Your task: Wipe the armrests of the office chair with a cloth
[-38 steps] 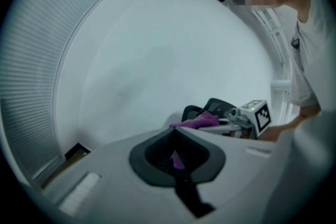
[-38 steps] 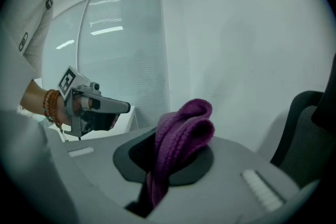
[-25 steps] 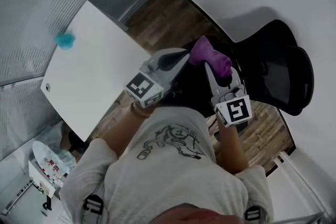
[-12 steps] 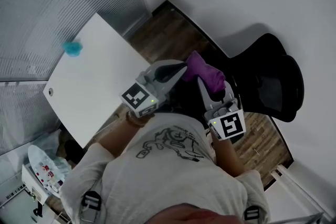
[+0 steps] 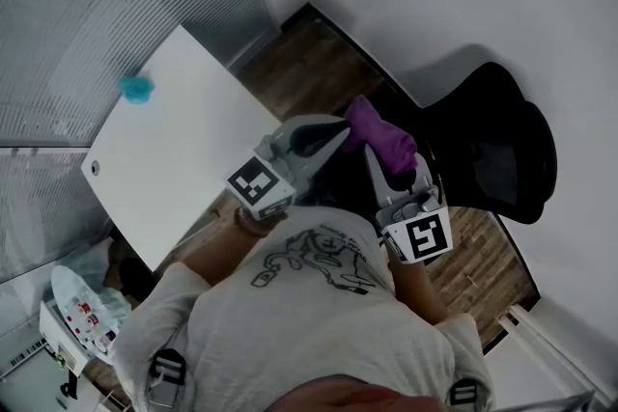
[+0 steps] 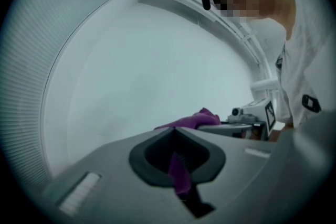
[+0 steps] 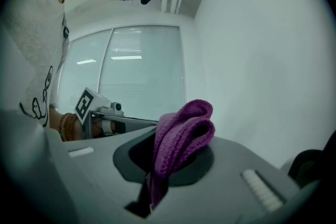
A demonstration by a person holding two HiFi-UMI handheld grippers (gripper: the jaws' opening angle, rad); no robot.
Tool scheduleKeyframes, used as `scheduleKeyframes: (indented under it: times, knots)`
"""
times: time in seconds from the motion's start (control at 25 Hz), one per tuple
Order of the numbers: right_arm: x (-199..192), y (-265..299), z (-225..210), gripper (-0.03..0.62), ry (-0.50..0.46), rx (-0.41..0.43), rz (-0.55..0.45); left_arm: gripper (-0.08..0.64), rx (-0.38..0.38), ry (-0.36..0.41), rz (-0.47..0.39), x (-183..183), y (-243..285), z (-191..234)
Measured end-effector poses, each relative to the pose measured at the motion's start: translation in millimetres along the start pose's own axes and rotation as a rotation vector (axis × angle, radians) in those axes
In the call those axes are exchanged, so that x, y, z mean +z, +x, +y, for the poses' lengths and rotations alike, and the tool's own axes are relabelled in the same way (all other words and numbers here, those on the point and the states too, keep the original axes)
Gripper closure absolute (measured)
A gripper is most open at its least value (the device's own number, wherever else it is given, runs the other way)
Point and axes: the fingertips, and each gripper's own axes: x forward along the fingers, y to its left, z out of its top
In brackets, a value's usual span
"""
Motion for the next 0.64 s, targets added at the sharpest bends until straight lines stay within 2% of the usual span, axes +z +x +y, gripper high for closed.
scheduleKeyframes:
  times: [0.64]
  knots:
    - [0.1, 4.3, -0.4, 0.565, -0.005, -0.005, -0.006, 0.56, 0.004, 0.004, -0.006, 0.6, -0.1, 4.0]
